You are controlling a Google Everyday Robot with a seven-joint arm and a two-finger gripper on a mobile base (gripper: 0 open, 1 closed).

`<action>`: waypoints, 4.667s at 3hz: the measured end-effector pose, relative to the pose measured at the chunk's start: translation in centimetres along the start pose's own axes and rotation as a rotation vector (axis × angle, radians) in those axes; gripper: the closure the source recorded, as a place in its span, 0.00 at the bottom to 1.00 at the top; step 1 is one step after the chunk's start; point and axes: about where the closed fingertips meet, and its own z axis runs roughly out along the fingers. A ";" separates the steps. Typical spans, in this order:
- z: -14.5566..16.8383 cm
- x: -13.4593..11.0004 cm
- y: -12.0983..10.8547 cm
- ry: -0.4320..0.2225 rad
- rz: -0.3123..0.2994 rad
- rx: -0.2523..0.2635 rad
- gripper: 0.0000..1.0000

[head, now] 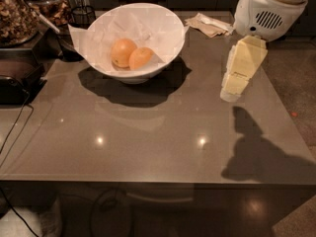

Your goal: Pick orange from white bowl

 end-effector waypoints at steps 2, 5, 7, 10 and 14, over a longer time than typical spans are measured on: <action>0.0 -6.5 -3.8 -0.143 0.079 -0.071 0.00; 1.8 -13.4 -6.2 -0.218 0.059 -0.094 0.00; 5.5 -18.3 -7.4 -0.123 0.039 -0.058 0.00; 8.4 -19.7 -10.2 -0.058 0.041 -0.014 0.20; 13.9 -21.0 -10.8 -0.037 0.041 -0.127 0.28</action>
Offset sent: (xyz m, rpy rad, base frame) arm 0.0783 0.0712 0.0358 0.2143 0.1013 -0.0404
